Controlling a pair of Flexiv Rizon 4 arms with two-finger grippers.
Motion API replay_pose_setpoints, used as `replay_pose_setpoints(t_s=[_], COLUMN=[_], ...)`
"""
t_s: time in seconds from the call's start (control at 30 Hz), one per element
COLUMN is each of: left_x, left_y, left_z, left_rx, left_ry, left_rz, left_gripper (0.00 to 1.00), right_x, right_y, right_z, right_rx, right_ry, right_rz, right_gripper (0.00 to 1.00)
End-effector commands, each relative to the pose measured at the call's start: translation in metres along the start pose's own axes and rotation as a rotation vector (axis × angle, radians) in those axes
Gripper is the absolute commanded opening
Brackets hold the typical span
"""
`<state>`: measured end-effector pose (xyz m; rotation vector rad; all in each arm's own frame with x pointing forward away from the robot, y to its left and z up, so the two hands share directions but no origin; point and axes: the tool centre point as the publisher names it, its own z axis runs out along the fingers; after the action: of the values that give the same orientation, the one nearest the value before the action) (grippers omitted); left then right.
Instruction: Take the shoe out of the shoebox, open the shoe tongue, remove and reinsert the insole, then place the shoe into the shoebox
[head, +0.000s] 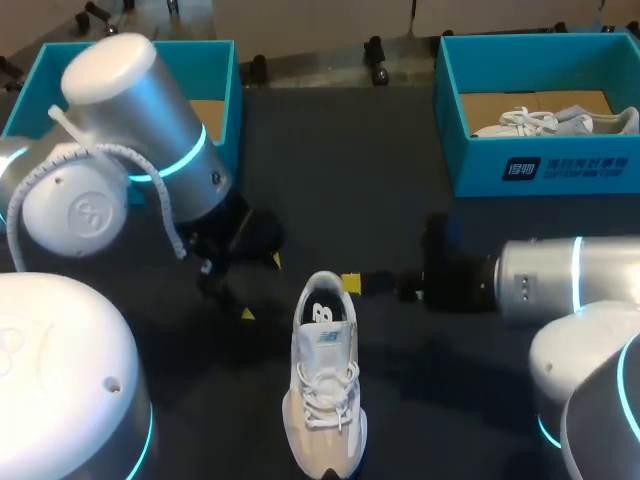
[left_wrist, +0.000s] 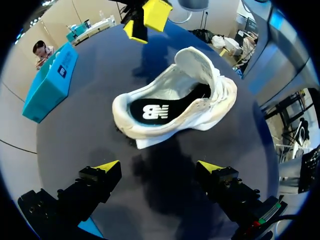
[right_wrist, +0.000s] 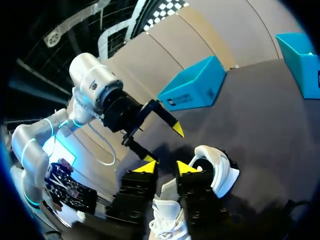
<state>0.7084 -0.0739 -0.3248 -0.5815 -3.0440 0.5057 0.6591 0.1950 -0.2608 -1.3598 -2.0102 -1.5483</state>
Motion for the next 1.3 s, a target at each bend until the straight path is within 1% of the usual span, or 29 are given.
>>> replay_pose_setpoints(t_s=[0.03, 0.1, 0.17, 0.33, 0.37, 0.43, 0.47, 0.53, 0.57, 1.0, 1.03, 1.07, 1.13, 1.17, 1.2, 1.3], left_x=[-0.001, -0.003, -0.004, -0.006, -0.006, -0.011, -0.013, -0.019, -0.022, -0.022, -0.025, -0.028, -0.035, -0.037, -0.042, -0.052], left_y=[0.010, 0.015, 0.020, 0.033, 0.036, 0.044, 0.048, 0.058, 0.064, 0.064, 0.064, 0.065, 0.069, 0.071, 0.075, 0.083], left_z=[-0.022, -0.027, -0.031, -0.040, -0.042, -0.047, -0.050, -0.058, -0.063, -0.063, -0.064, -0.066, -0.070, -0.071, -0.074, -0.081], left_rx=[-0.014, -0.023, -0.049, -0.096, -0.099, -0.109, -0.107, -0.118, -0.125, -0.125, -0.125, -0.124, -0.149, -0.150, -0.155, -0.155], left_ry=[-0.006, -0.013, -0.018, -0.004, 0.013, 0.014, 0.033, 0.051, 0.042, 0.042, 0.039, 0.043, 0.033, 0.037, 0.040, 0.040], left_rz=[0.001, 0.004, 0.020, 0.051, 0.065, 0.063, 0.077, 0.123, 0.155, 0.155, 0.180, 0.202, 0.226, 0.234, 0.243, 0.255], left_gripper=[1.00, 1.00, 1.00, 1.00, 1.00, 1.00, 1.00, 1.00, 1.00, 1.00, 1.00, 1.00, 1.00, 1.00, 1.00, 1.00], right_x=[0.007, 0.006, 0.004, 0.008, 0.009, 0.013, 0.015, 0.018, 0.018, 0.018, 0.017, 0.019, 0.022, 0.025, 0.027, 0.031], right_y=[0.008, 0.011, 0.014, 0.020, 0.020, 0.022, 0.023, 0.025, 0.025, 0.025, 0.027, 0.028, 0.030, 0.030, 0.031, 0.032], right_z=[0.005, 0.005, 0.005, 0.002, 0.002, 0.003, 0.003, 0.003, 0.003, 0.003, 0.008, 0.013, 0.020, 0.021, 0.023, 0.028], right_rx=[0.167, 0.197, 0.232, 0.296, 0.306, 0.332, 0.341, 0.357, 0.357, 0.357, 0.361, 0.349, 0.370, 0.366, 0.377, 0.379], right_ry=[-0.084, -0.106, -0.137, -0.210, -0.245, -0.282, -0.319, -0.358, -0.358, -0.358, -0.391, -0.433, -0.543, -0.559, -0.635, -0.700], right_rz=[0.052, 0.093, 0.135, 0.184, 0.200, 0.220, 0.238, 0.262, 0.262, 0.262, 0.273, 0.273, 0.292, 0.282, 0.304, 0.298], right_gripper=[0.00, 0.00, 0.00, 0.00, 0.00, 0.00, 0.00, 0.00, 0.00, 0.00, 0.00, 0.00, 0.00, 0.00, 0.00, 0.00])
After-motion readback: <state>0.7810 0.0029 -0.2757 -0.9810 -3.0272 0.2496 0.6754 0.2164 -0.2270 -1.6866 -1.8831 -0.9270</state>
